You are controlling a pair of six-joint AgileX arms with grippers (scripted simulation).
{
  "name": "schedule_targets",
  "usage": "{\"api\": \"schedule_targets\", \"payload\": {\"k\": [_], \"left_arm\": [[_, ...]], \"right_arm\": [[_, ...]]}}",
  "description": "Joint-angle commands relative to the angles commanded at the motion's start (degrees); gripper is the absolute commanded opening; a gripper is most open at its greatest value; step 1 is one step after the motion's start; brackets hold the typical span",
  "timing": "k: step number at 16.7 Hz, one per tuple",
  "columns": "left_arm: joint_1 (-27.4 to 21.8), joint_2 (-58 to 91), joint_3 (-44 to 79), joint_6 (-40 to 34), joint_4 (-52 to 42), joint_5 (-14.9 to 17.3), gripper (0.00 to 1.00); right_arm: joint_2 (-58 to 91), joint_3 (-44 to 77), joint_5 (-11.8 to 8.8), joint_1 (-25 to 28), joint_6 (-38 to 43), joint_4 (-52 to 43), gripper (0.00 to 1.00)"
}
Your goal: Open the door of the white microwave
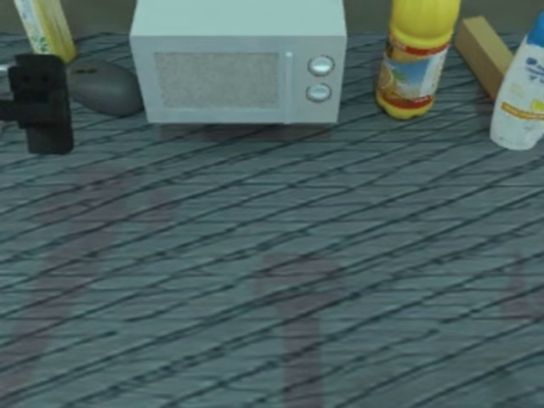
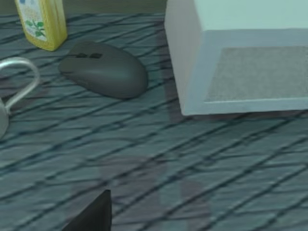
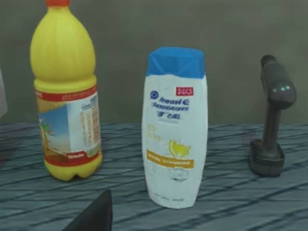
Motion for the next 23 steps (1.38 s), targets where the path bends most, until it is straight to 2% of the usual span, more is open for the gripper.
{"api": "schedule_targets", "payload": {"k": [7, 12, 18, 23], "left_arm": [[-10.57, 34.89, 49.11, -12.21, -16.17, -4.46, 1.0], [-16.61, 59.58, 75.75, -20.08, -27.5, -8.34, 1.0], [-20.66, 80.29, 90.8, -25.4, -39.44, -12.28, 1.0], [-21.24, 83.71, 92.62, -26.15, -41.74, -13.07, 1.0]], "right_arm": [[0.0, 0.0, 0.0, 0.0, 0.0, 0.0, 1.0], [0.0, 0.0, 0.0, 0.0, 0.0, 0.0, 1.0], [0.0, 0.0, 0.0, 0.0, 0.0, 0.0, 1.0], [0.0, 0.0, 0.0, 0.0, 0.0, 0.0, 1.0]]}}
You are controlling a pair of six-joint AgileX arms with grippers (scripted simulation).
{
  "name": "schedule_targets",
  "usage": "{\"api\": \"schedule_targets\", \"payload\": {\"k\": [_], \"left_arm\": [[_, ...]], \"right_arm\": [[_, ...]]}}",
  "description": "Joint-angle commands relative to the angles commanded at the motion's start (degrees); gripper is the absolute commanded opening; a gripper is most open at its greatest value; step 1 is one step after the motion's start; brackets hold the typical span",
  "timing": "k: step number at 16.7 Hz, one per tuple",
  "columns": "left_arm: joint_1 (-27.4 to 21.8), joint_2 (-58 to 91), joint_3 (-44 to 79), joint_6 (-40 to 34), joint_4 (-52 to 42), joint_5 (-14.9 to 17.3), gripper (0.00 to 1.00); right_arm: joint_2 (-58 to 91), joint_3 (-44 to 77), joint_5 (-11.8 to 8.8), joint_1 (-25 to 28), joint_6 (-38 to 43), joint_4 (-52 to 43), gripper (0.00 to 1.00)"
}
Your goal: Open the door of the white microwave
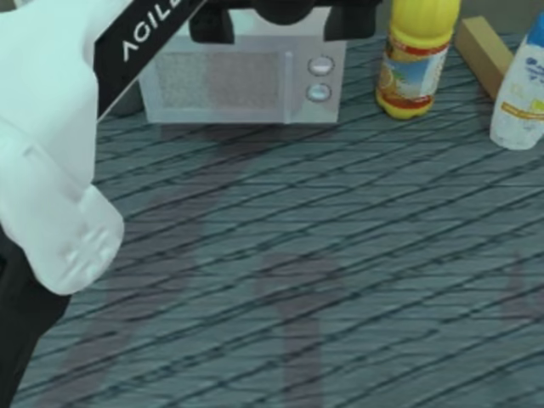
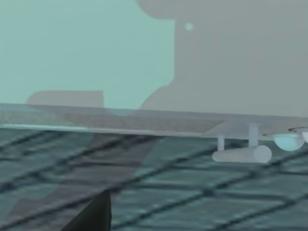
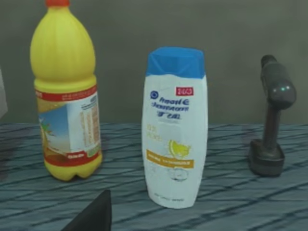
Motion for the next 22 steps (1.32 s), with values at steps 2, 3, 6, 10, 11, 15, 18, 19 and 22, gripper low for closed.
{"api": "schedule_targets", "payload": {"k": [2, 3, 6, 10, 11, 15, 18, 19, 22], "left_arm": [[0.0, 0.0, 0.0, 0.0, 0.0, 0.0, 1.0], [0.31, 0.24, -0.12, 0.05, 0.11, 0.1, 1.0], [0.58, 0.44, -1.62, 0.49, 2.18, 0.25, 1.0], [1.86, 1.54, -7.29, 1.79, 9.39, 0.8, 1.0], [2.2, 1.85, -8.77, 2.13, 11.28, 0.95, 1.0], [3.0, 2.57, -12.15, 2.88, 15.61, 1.31, 1.0], [3.0, 2.57, -12.15, 2.88, 15.61, 1.31, 1.0], [3.0, 2.57, -12.15, 2.88, 15.61, 1.31, 0.92], [3.0, 2.57, -12.15, 2.88, 15.61, 1.31, 0.7]], "right_arm": [[0.0, 0.0, 0.0, 0.0, 0.0, 0.0, 1.0], [0.0, 0.0, 0.0, 0.0, 0.0, 0.0, 1.0], [0.0, 0.0, 0.0, 0.0, 0.0, 0.0, 1.0], [0.0, 0.0, 0.0, 0.0, 0.0, 0.0, 1.0], [0.0, 0.0, 0.0, 0.0, 0.0, 0.0, 1.0], [0.0, 0.0, 0.0, 0.0, 0.0, 0.0, 1.0], [0.0, 0.0, 0.0, 0.0, 0.0, 0.0, 1.0], [0.0, 0.0, 0.0, 0.0, 0.0, 0.0, 1.0], [0.0, 0.0, 0.0, 0.0, 0.0, 0.0, 1.0]]}}
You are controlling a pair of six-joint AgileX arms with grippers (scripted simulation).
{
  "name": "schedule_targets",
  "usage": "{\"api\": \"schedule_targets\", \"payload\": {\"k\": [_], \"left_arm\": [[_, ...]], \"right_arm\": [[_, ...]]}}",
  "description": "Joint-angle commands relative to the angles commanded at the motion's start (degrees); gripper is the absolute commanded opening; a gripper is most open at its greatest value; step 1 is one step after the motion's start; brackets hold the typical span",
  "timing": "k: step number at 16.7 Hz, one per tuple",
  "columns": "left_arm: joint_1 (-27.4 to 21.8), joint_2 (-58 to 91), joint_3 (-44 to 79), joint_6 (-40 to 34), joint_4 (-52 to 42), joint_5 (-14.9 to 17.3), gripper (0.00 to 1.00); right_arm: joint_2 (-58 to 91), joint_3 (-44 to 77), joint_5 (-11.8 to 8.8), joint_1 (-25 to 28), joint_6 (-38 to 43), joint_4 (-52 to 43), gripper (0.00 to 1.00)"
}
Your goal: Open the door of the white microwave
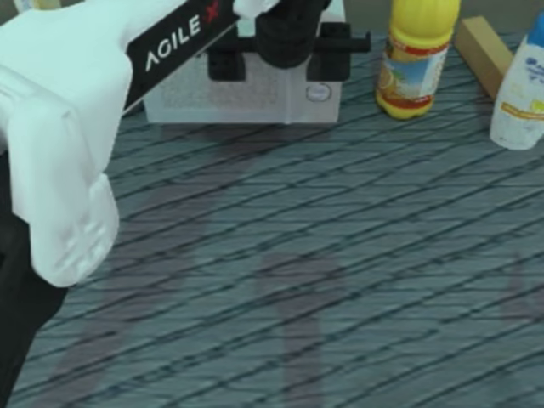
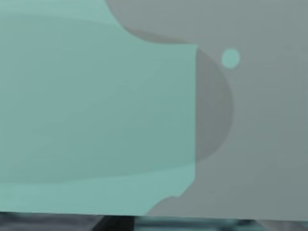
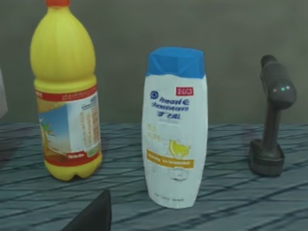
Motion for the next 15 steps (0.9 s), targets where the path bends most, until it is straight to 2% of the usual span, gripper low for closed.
{"api": "schedule_targets", "payload": {"k": [9, 15], "left_arm": [[0.0, 0.0, 0.0, 0.0, 0.0, 0.0, 0.02], [0.0, 0.0, 0.0, 0.0, 0.0, 0.0, 0.0]], "right_arm": [[0.0, 0.0, 0.0, 0.0, 0.0, 0.0, 1.0], [0.0, 0.0, 0.0, 0.0, 0.0, 0.0, 1.0]]}}
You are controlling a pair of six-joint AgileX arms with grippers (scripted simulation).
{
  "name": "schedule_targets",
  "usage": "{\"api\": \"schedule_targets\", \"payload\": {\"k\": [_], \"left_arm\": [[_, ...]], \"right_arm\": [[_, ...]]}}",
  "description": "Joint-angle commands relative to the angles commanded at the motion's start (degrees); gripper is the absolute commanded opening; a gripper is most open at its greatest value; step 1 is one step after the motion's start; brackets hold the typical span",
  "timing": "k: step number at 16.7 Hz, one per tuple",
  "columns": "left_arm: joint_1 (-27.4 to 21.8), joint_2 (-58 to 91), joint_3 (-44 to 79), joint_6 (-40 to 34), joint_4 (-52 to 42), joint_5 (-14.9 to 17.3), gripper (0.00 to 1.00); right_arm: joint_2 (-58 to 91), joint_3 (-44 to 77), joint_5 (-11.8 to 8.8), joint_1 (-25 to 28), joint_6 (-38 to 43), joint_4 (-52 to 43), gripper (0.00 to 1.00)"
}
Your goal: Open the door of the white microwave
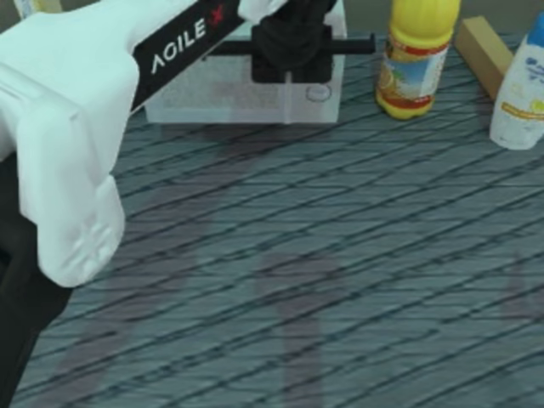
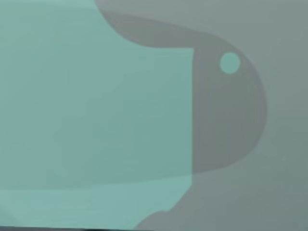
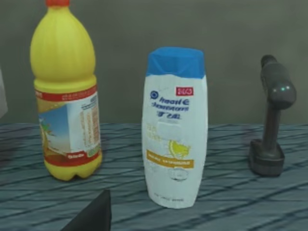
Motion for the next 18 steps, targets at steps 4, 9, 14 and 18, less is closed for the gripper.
{"api": "schedule_targets", "payload": {"k": [4, 9, 14, 18], "left_arm": [[-1.18, -0.82, -2.78, -0.34, -0.09, 0.43, 0.0], [-1.52, -5.76, -10.63, -1.17, 3.67, -0.6, 0.0], [-1.83, -8.32, -14.53, -1.79, 5.67, -0.9, 0.0], [-1.83, -8.32, -14.53, -1.79, 5.67, -0.9, 0.0]], "right_arm": [[0.0, 0.0, 0.0, 0.0, 0.0, 0.0, 1.0], [0.0, 0.0, 0.0, 0.0, 0.0, 0.0, 1.0], [0.0, 0.0, 0.0, 0.0, 0.0, 0.0, 1.0], [0.0, 0.0, 0.0, 0.0, 0.0, 0.0, 1.0]]}}
